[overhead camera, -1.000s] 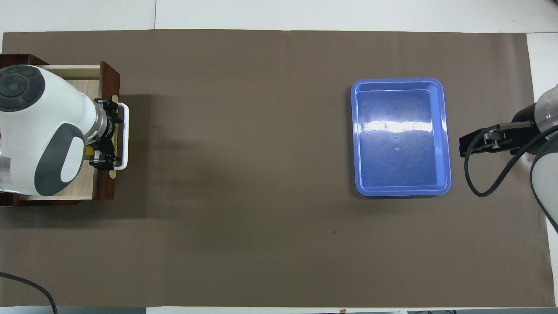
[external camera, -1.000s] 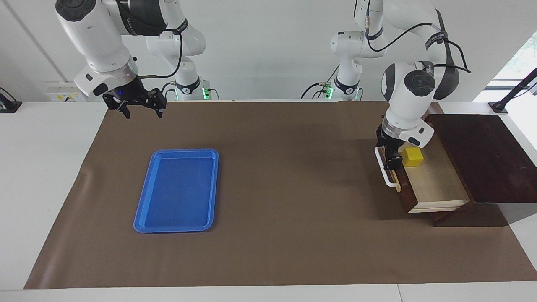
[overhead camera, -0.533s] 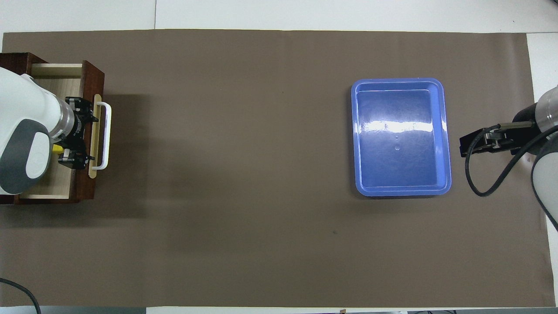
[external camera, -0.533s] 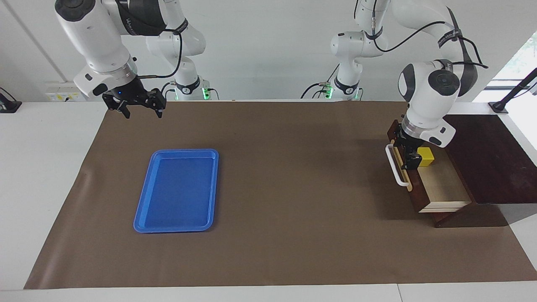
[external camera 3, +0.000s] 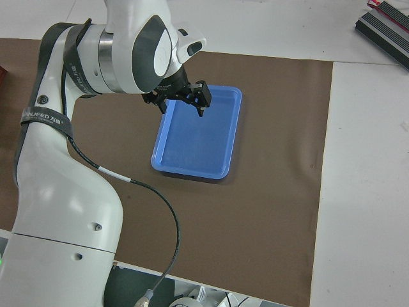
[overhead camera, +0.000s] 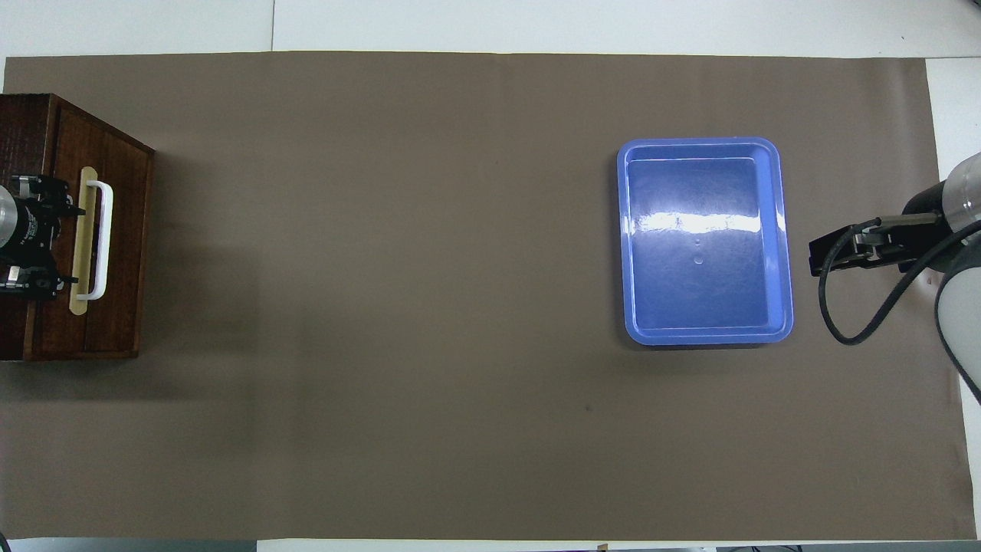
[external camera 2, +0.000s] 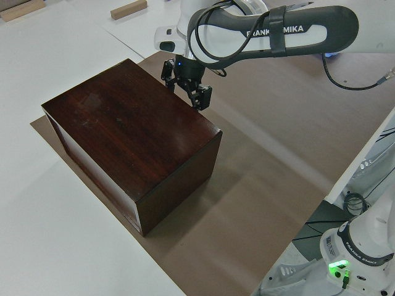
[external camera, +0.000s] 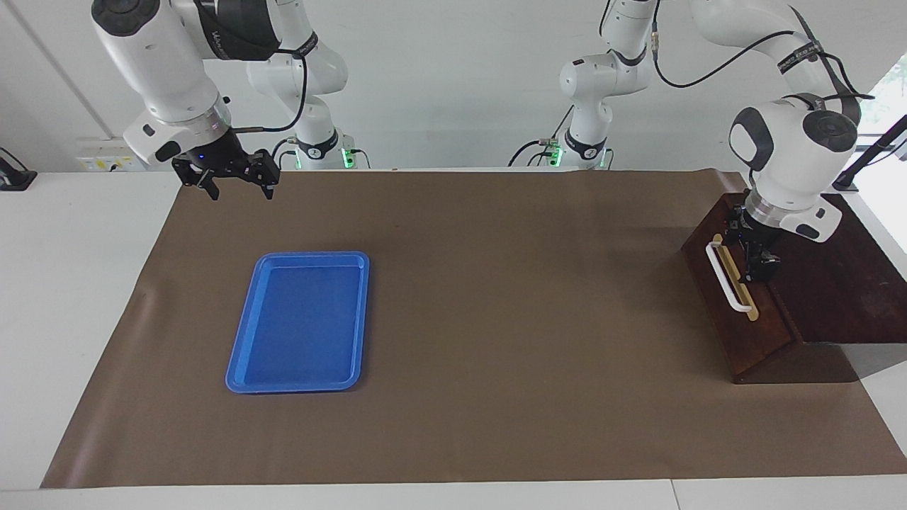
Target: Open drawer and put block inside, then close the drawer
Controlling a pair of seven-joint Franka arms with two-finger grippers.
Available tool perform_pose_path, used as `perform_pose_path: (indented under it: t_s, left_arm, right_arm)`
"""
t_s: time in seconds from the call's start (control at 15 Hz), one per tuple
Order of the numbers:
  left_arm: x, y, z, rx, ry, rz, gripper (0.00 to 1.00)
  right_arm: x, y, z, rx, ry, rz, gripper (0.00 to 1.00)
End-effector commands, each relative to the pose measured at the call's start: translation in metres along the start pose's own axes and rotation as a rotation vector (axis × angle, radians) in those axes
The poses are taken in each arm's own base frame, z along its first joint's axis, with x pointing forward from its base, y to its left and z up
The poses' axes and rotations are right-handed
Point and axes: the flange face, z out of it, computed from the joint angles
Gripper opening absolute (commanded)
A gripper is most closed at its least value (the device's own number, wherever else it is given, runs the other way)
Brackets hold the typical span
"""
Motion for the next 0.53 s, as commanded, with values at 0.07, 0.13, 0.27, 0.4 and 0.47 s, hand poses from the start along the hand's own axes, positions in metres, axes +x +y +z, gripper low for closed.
perform_pose_path:
  t_s: [0.07, 0.13, 0.27, 0.4, 0.47]
  left_arm:
    - [0.016, -0.003, 0.001, -0.010, 0.020, 0.031, 1.00]
    - [0.018, -0.003, 0.000, -0.009, 0.020, 0.040, 1.00]
    - [0.011, 0.009, -0.037, -0.006, 0.024, 0.090, 1.00]
    - [-0.003, 0.006, -0.063, 0.020, 0.009, 0.192, 1.00]
    - [-0.016, 0.003, -0.079, 0.025, 0.007, 0.297, 1.00]
  right_arm:
    - [-0.008, 0.001, -0.001, 0.001, 0.003, 0.016, 1.00]
    - [-0.008, 0.001, -0.001, 0.001, 0.003, 0.018, 1.00]
    - [-0.007, 0.001, -0.001, 0.001, 0.004, 0.016, 1.00]
    - [-0.007, 0.001, -0.001, 0.001, 0.004, 0.016, 1.00]
    - [-0.007, 0.001, -0.001, 0.001, 0.004, 0.016, 1.00]
